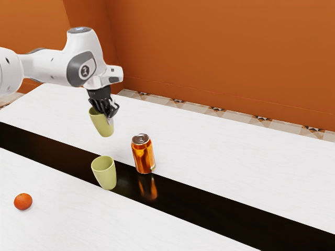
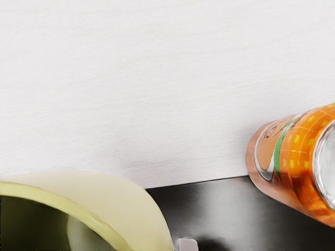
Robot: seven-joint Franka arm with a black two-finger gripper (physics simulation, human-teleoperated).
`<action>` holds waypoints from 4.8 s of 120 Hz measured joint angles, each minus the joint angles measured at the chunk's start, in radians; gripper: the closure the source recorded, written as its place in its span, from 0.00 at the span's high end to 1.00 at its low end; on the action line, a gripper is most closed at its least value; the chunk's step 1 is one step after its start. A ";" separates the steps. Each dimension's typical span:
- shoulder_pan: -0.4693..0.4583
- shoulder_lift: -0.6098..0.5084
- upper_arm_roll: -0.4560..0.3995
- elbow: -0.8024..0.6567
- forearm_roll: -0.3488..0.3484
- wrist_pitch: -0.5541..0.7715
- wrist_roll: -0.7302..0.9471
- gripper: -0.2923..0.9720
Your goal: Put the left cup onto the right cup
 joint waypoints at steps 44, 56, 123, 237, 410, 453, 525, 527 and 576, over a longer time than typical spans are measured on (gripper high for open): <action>-0.004 -0.181 -0.054 -0.245 0.012 -0.006 -0.176 0.15; -0.004 -0.200 -0.055 -0.278 0.012 -0.001 -0.221 0.15; 0.042 -0.216 -0.101 -0.323 0.041 0.066 -0.431 0.15; -0.034 -0.227 -0.161 -0.323 0.051 0.065 -0.647 0.15; -0.039 -0.251 -0.132 -0.321 0.103 0.036 -0.698 0.15; 0.019 -0.242 -0.129 -0.341 0.103 0.034 -0.696 0.15; -0.023 -0.220 -0.118 -0.335 0.108 0.062 -0.691 0.15; -0.025 -0.220 -0.118 -0.335 0.109 0.062 -0.691 0.15; -0.010 -0.222 -0.109 -0.338 0.116 0.061 -0.683 0.15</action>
